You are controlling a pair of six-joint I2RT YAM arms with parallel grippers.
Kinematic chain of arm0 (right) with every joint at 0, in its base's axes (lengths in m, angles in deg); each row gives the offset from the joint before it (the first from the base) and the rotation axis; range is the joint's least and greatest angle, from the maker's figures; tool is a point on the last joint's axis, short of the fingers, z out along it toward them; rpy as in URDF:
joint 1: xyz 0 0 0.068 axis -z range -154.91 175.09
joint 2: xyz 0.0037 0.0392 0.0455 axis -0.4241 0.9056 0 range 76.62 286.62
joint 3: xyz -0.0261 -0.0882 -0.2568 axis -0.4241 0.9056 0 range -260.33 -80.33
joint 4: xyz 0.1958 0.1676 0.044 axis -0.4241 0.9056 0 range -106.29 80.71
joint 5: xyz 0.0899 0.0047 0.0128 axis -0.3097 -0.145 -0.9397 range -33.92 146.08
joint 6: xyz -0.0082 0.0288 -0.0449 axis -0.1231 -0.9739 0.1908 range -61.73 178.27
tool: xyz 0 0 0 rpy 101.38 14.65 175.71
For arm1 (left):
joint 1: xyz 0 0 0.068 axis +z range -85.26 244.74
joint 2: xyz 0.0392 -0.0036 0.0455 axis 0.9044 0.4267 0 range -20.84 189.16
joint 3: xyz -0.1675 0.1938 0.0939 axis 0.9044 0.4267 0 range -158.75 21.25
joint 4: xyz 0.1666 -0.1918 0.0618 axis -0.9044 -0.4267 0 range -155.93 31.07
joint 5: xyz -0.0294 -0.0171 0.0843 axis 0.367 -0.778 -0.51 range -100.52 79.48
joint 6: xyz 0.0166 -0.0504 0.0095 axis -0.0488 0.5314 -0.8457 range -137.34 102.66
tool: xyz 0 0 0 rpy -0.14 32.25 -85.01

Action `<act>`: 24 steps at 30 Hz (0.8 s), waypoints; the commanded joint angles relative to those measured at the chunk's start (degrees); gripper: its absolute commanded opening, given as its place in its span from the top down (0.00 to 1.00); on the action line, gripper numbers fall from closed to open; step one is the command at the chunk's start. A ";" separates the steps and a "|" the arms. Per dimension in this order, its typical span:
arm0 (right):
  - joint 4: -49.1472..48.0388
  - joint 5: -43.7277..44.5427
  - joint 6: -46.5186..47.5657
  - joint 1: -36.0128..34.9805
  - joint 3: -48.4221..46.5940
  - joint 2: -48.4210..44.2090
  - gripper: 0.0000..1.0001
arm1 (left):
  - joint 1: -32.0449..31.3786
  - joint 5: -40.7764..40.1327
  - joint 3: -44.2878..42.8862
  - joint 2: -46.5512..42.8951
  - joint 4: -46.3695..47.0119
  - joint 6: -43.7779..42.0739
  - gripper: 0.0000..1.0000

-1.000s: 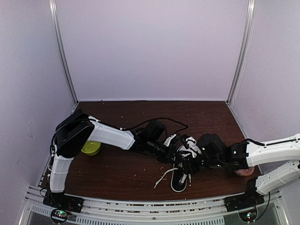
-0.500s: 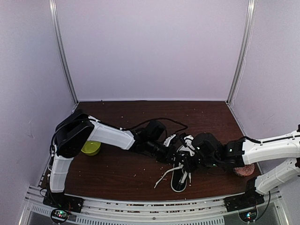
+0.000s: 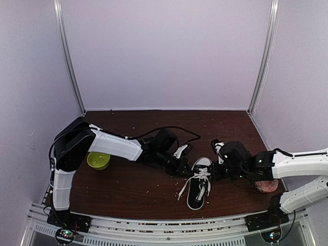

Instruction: Tie the shoes

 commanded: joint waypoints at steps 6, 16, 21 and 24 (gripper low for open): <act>-1.02 -0.44 -3.26 3.71 4.64 -3.05 1.00 | 1.93 -6.26 4.60 -4.12 -1.72 -0.98 1.00; -1.46 -1.99 -4.78 6.02 8.39 -5.85 1.00 | 3.57 -8.17 8.58 -5.50 0.32 1.81 1.00; -0.75 -1.91 -5.17 7.24 9.79 -7.42 1.00 | 4.42 -9.10 10.22 -5.97 0.78 3.31 1.00; -0.22 -1.73 -5.56 7.90 10.56 -8.60 1.00 | 5.03 -9.49 11.37 -6.13 1.33 4.48 1.00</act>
